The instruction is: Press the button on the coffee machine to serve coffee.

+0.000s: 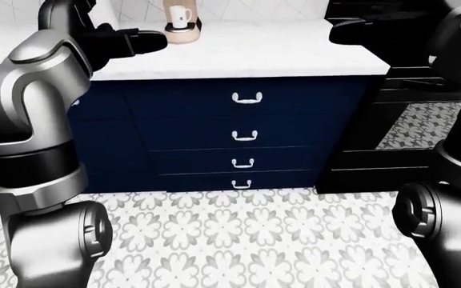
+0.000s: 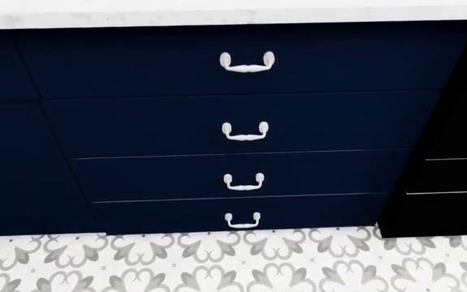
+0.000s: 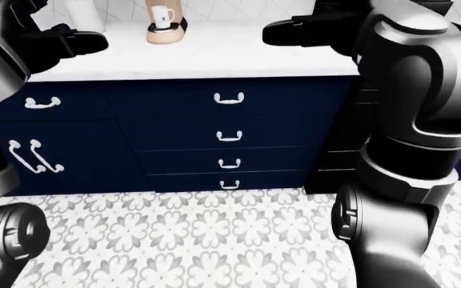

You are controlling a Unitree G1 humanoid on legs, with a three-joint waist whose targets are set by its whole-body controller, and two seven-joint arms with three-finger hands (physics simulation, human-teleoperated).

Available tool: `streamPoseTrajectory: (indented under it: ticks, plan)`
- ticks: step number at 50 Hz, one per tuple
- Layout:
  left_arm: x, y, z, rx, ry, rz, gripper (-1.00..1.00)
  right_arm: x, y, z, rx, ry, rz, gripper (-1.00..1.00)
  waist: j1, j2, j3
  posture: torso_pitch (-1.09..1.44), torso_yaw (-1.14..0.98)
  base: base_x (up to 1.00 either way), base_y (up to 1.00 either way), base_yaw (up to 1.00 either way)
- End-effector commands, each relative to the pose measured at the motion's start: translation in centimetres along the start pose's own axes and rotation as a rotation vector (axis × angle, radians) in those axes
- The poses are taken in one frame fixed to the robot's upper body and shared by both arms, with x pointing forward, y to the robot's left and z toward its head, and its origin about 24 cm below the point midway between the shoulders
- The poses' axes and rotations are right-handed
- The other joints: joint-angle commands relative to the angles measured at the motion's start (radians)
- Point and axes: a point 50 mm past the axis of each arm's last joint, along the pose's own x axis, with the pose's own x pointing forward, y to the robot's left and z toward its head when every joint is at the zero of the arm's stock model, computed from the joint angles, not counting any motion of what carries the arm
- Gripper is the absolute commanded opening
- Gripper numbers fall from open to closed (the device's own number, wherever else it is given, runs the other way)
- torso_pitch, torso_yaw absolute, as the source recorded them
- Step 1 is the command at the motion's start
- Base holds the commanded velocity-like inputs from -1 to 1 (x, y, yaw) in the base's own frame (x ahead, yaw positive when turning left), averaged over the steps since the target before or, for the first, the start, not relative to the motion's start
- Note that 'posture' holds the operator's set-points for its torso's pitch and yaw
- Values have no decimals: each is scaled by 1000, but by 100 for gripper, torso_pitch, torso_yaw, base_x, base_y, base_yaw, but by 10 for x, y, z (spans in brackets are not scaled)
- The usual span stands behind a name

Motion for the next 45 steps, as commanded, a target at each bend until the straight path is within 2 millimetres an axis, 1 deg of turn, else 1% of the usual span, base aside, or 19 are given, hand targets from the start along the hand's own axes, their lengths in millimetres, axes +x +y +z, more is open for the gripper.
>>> streamPoseTrajectory:
  ticks: [1, 5, 6, 11, 16, 19, 22, 25, 26, 28, 31, 32, 33, 34, 36, 38, 39, 43, 45]
  plan:
    - [-5, 0, 19, -5, -90, -2, 100, -6, -2, 18, -2, -88, -9, 100, 0, 0, -29, 0, 0, 0, 0, 0]
    - [-5, -1, 23, -6, -93, -3, 100, -5, -3, 17, 1, -87, -11, 100, 0, 0, -29, 0, 0, 1, 0, 0]
    - [-6, -1, 24, -5, -94, -3, 100, -5, -3, 19, 1, -88, -12, 100, -1, 4, -53, 0, 0, 5, 0, 0]
    - [-4, 0, 27, -11, -100, -2, 100, -5, -3, 22, -1, -94, -12, 100, -3, 4, -40, 0, 0, 10, 0, 0]
    - [-3, -1, 28, -12, -100, -5, 100, -5, -2, 26, -2, -96, -8, 100, -4, -1, -41, 0, 0, 11, 0, 0]
    - [-3, -3, 27, -10, -97, -8, 100, -6, -2, 25, -5, -95, -9, 100, -5, 11, -38, 0, 0, 11, 0, 0]
    - [-3, -2, 26, -7, -95, -8, 100, -6, -3, 25, -5, -95, -9, 100, -5, 45, -30, 0, 0, 11, 0, 0]
    - [-3, -2, 28, -6, -97, -6, 100, -6, -4, 24, -2, -95, -9, 100, -6, 34, -42, 0, 0, 11, 0, 0]
    - [-4, -2, 28, -7, -97, -7, 100, -7, -4, 24, -2, -95, -10, 100, -7, 37, -42, 0, 0, 11, 0, 0]
    - [-3, -2, 27, -8, -97, -6, 100, -7, -4, 23, -1, -95, -10, 100, -4, 26, -46, 0, 0, 11, 0, 0]
    - [-4, -2, 25, -16, -94, -5, 100, -6, -2, 20, -4, -92, -4, 100, 2, -10, -44, 0, 0, 11, 0, 0]
    - [-3, -2, 24, -19, -93, -5, 100, -7, -1, 21, -4, -92, -2, 100, 5, -28, -40, 0, 0, 12, 0, 0]
    - [-3, -2, 26, -19, -95, -5, 100, -7, -1, 22, -4, -93, -3, 100, 8, -56, -43, 0, 0, 12, 0, 0]
    - [-4, -2, 28, -19, -97, -5, 100, -7, -2, 23, -5, -95, -4, 100, 5, -31, -38, 0, 0, 10, 0, 0]
    - [-5, -1, 30, -20, -98, -4, 100, -9, -2, 25, -2, -98, -5, 100, 5, -48, -39, 0, 0, 11, 0, 0]
    - [-5, -2, 24, -21, -90, -5, 100, -9, -2, 22, 2, -95, -4, 100, 2, -38, -46, 0, 0, 11, 0, 0]
    - [-5, -1, 24, -21, -91, -5, 100, -9, -1, 22, 1, -95, -2, 100, 2, -31, -43, 0, 0, 11, 0, 0]
    - [-5, 2, 27, -25, -95, 1, 100, -8, 0, 23, 0, -93, -1, 100, -2, 8, -28, 0, 0, 11, 0, 0]
    - [-5, 2, 28, -26, -96, 2, 100, -6, 0, 23, -2, -91, 1, 100, -9, 45, -33, 0, 0, 11, 0, 0]
